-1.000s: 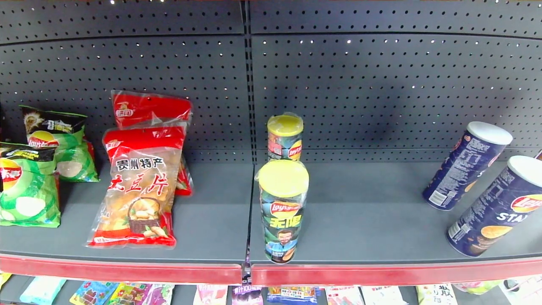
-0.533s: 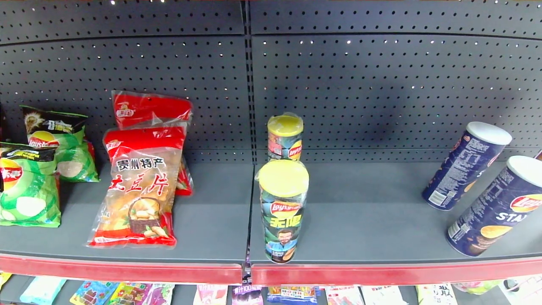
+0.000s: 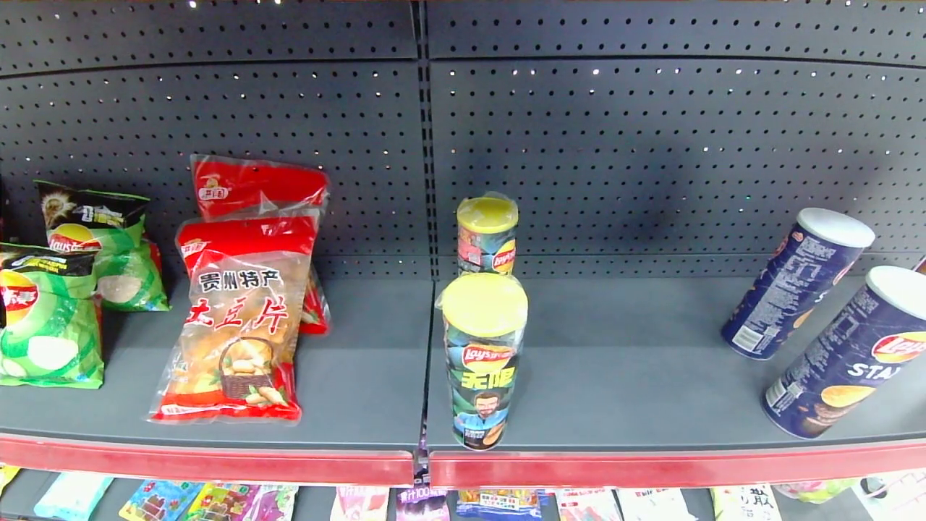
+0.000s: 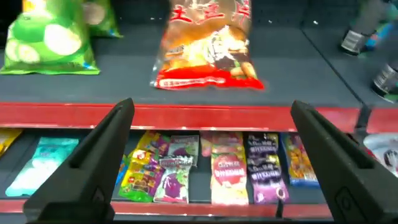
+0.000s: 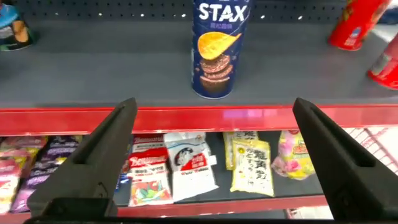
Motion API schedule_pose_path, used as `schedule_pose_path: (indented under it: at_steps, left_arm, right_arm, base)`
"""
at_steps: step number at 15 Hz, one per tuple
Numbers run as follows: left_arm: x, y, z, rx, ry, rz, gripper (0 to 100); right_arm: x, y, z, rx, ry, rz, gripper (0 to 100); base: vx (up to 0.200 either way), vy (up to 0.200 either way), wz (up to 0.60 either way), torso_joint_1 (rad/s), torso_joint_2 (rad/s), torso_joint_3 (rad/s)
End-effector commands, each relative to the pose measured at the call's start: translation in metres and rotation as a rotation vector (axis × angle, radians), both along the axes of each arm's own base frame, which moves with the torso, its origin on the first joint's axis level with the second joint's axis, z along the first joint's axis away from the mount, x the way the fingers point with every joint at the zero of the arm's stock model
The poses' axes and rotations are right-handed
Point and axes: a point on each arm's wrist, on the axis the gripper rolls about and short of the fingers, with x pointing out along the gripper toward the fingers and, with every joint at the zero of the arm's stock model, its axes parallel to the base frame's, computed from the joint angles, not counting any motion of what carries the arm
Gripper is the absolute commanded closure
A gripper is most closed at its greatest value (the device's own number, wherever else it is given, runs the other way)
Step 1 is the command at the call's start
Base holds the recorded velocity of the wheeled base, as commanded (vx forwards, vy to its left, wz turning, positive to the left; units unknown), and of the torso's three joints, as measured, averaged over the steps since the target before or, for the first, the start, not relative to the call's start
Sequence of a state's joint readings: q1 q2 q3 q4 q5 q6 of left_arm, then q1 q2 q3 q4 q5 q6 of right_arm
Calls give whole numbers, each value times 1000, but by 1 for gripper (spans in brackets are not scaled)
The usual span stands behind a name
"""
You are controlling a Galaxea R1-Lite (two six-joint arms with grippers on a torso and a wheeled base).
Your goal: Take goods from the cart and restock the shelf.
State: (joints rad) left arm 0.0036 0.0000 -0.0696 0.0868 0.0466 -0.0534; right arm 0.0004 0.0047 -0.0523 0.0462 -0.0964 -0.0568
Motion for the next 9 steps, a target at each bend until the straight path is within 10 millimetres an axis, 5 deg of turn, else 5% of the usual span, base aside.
schedule_pose_path:
  at_steps: [1, 3, 5, 9]
  left_arm:
    - [1, 2, -1, -43, -6, 87, 0]
    - [2, 2, -3, -10, -17, 109, 0]
    - [6, -2, -6, 38, -62, -113, 0]
    - [6, -2, -10, 68, -19, -114, 0]
  right_arm:
    - [0, 0, -1, 11, -1, -16, 0]
    - [0, 0, -1, 14, -1, -14, 0]
    - [0, 2, -1, 8, 0, 102, 0]
    - [0, 2, -3, 25, 2, 70, 0]
  base:
    - [0, 0, 0, 0, 0, 0]
    - [0, 0, 0, 0, 0, 0]
    - [0, 0, 0, 0, 0, 0]
    - [0, 0, 0, 0, 0, 0]
